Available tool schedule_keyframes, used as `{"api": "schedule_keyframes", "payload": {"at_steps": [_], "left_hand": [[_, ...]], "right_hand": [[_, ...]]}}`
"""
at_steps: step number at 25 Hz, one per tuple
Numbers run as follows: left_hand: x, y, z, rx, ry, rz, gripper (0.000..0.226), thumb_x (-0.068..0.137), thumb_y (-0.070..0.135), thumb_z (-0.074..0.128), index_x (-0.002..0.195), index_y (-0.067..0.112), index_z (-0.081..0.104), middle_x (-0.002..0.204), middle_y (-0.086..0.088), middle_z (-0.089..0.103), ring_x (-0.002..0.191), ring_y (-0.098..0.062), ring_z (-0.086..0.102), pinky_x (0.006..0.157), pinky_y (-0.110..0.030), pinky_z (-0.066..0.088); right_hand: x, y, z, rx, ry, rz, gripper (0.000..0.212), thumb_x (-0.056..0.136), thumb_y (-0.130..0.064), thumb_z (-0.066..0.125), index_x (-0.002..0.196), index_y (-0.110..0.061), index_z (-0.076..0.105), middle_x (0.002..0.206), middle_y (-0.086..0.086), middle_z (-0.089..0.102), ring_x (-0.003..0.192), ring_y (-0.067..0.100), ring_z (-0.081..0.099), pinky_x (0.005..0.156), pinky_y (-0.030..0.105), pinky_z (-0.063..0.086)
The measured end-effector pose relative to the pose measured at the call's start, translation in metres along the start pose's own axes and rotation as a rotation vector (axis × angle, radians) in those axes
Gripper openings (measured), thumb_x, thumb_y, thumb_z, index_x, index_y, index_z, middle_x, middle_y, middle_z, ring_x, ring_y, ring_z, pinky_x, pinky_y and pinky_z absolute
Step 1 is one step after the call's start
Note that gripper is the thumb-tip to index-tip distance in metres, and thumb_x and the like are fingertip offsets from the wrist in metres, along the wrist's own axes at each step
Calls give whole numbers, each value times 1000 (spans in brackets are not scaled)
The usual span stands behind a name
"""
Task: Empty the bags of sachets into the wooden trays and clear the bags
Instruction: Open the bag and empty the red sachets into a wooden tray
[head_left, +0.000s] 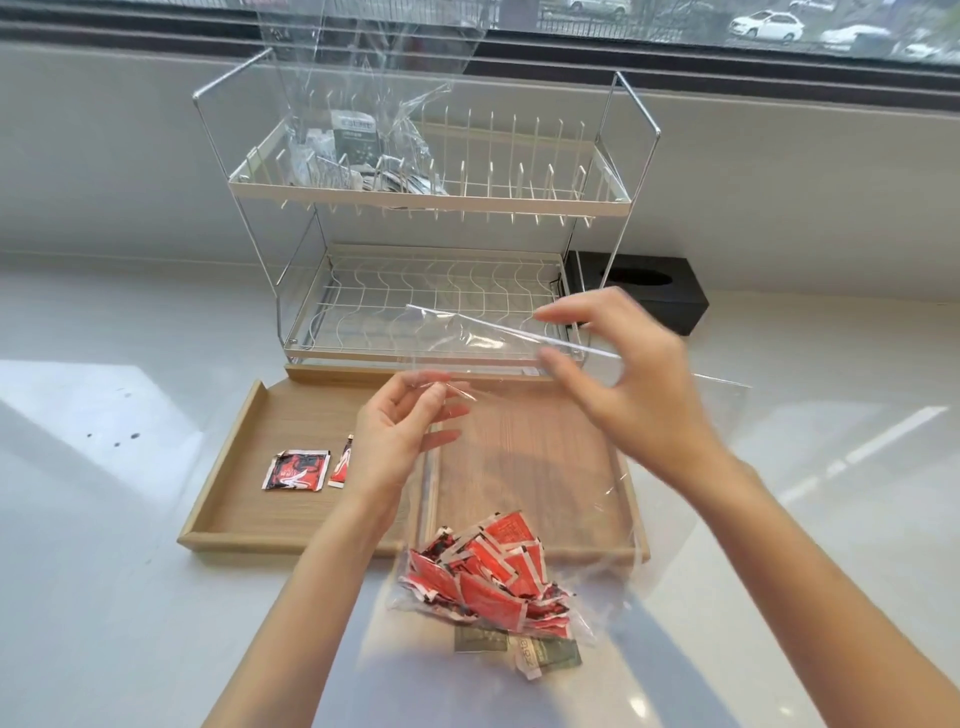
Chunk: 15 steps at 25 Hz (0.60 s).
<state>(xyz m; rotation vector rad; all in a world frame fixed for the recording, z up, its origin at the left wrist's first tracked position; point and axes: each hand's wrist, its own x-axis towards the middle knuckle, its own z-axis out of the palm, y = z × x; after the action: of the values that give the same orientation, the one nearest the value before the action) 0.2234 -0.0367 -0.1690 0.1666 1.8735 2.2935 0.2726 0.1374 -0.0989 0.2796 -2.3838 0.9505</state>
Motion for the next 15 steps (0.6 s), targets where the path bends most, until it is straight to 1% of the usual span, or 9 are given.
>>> {"api": "schedule_keyframes", "payload": {"at_steps": [1,2,4,5,8,12,15], "left_hand": [[-1,1,1,-16,-4,-7,10,88,10,52,90,16,60,83,2,70,72,-5,69,59,-18,54],[-2,2,1,-34,-10,-15,11,88,10,52,91,16,61,81,4,72,73,-5,69,61,-20,56],[-3,6,1,-65,-23,-25,12,88,12,52,91,14,64,78,6,74,75,-5,70,63,-20,56],[-3,7,1,-78,-26,-25,13,88,12,52,91,14,64,77,7,74,76,-6,70,62,-20,56],[-4,9,3,-81,-38,-31,13,87,11,52,92,12,65,76,8,75,76,-6,70,62,-19,56],[-7,9,4,-56,-128,-60,18,86,6,52,98,13,64,81,7,75,80,-5,70,69,-20,57],[-8,8,0,-67,-195,-75,27,88,-3,46,103,13,61,89,7,74,90,-8,69,71,-19,55]], "right_hand": [[-1,-2,15,-11,-90,-24,26,82,-24,59,104,-12,64,102,-5,60,99,3,55,91,15,42],[-2,-2,28,-24,-159,-30,28,82,-27,58,105,-13,64,105,-4,62,102,6,56,93,22,44],[-6,0,48,-64,-225,-29,30,82,-29,58,108,-15,63,111,-2,62,107,12,57,94,34,46],[-8,2,55,-76,-230,-23,30,81,-28,60,108,-16,63,112,-2,62,107,14,58,94,37,46],[-10,3,64,-91,-172,14,26,78,-24,62,103,-15,63,107,-2,63,101,16,60,88,37,49],[-12,3,67,-100,-88,47,17,81,-21,59,96,-17,64,96,-5,65,85,11,63,72,33,53],[-18,6,70,-139,-91,-18,23,80,-28,54,99,-16,63,98,-3,66,83,16,66,69,32,55]]}}
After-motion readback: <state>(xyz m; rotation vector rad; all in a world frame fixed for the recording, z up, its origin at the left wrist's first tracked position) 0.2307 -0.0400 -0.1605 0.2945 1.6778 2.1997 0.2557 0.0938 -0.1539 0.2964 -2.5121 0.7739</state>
